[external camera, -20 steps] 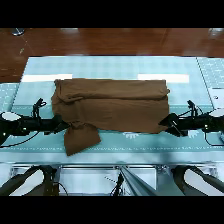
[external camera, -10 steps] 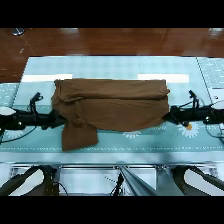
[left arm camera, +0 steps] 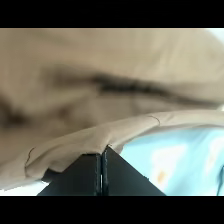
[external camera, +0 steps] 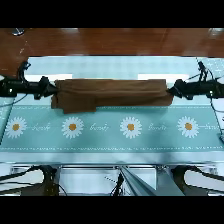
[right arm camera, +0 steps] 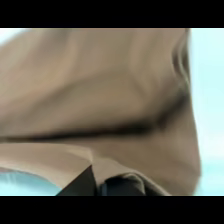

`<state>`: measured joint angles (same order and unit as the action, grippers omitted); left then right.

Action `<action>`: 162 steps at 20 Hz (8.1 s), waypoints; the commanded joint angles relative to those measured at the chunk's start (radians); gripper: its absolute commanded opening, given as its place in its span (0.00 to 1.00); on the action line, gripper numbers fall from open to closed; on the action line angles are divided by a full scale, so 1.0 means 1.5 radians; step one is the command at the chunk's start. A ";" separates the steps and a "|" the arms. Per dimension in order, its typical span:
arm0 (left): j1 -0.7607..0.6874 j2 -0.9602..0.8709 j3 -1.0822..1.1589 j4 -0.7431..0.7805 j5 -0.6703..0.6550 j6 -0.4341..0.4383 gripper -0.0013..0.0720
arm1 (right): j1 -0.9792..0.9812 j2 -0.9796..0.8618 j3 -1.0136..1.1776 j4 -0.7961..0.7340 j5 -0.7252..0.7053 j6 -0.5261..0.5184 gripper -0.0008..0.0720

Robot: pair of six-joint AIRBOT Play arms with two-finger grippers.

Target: Fold the shirts.

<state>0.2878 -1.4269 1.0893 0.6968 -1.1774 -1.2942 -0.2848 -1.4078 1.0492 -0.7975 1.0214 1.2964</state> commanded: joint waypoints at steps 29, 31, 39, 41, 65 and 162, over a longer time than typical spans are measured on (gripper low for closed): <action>-0.023 0.165 -0.108 -0.044 0.089 0.103 0.98 | -0.005 -0.336 0.271 -0.003 0.135 0.070 0.86; -0.072 0.153 -0.111 -0.047 0.089 0.112 0.98 | 0.014 -0.336 0.271 0.022 0.122 0.068 0.31; -0.291 0.086 -0.109 -0.156 0.159 0.168 0.06 | 0.009 -0.106 0.192 -0.079 0.212 -0.033 0.05; -0.369 0.059 -0.093 -0.156 0.230 0.141 0.06 | 0.010 0.020 0.112 -0.079 0.194 -0.053 0.05; -0.575 -0.240 0.247 -0.231 0.131 0.031 0.06 | 0.088 0.515 -0.124 0.032 0.158 0.063 0.05; -0.171 0.577 -0.411 -0.115 0.166 0.047 0.06 | -0.293 0.310 0.289 -0.372 0.555 0.319 0.05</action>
<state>0.0303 -0.5610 0.4721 0.5240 -0.9272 -1.2232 -0.6346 -1.0584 1.6527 -1.2423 1.8458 1.7519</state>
